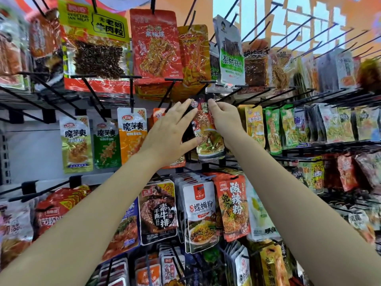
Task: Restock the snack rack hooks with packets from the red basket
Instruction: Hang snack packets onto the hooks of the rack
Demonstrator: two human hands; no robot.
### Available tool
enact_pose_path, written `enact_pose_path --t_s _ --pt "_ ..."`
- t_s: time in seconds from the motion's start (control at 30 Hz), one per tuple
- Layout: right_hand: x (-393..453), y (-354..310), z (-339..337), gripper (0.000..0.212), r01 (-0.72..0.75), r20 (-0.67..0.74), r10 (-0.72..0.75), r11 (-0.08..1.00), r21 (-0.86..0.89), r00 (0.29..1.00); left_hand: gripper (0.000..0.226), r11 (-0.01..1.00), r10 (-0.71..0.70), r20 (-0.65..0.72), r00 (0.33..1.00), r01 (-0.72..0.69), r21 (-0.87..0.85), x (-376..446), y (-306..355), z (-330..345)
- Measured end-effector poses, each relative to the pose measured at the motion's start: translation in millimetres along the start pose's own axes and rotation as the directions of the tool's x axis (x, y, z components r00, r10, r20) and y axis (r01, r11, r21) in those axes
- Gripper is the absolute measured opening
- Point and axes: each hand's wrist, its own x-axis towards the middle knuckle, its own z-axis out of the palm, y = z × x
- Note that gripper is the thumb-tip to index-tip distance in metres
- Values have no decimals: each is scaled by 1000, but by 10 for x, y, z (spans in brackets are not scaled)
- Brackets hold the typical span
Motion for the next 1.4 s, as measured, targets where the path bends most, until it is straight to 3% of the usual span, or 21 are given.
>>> enact_pose_path --t_s 0.3,0.43,0.53,0.63,0.87,1.0,1.1,1.23,1.4 --pt "50 104 -12 48 -49 -31 51 996 71 998 70 999 -7 22 1000 7 34 35 42 -22" --pt "82 179 10 32 55 -72 -65 990 -128 995 74 998 -11 29 1000 10 62 16 -21 25" --pt "-3 303 -19 33 281 -99 -360 847 -451 928 76 997 -44 38 998 41 67 -102 -121 67" --pt "-121 469 -4 41 488 71 -574 618 -616 816 62 990 -110 27 994 107 95 -165 -161 79" --pt "-101 593 43 54 448 243 -434 469 -761 868 64 978 -154 109 982 136 155 -119 -165 140" --pt "-148 592 28 55 438 244 -402 517 -735 883 63 984 -146 111 983 133 120 -123 -124 76" --pt "-268 545 -129 54 483 199 -484 582 -654 853 60 996 -80 5 997 80 31 -175 16 -11" --pt "-695 558 -580 43 515 96 -582 615 -597 807 54 991 54 -184 981 -76 -110 -323 452 35" --pt "-1464 998 -1334 34 400 42 -541 565 -722 840 40 923 201 -263 944 -272 -273 -582 1343 635"
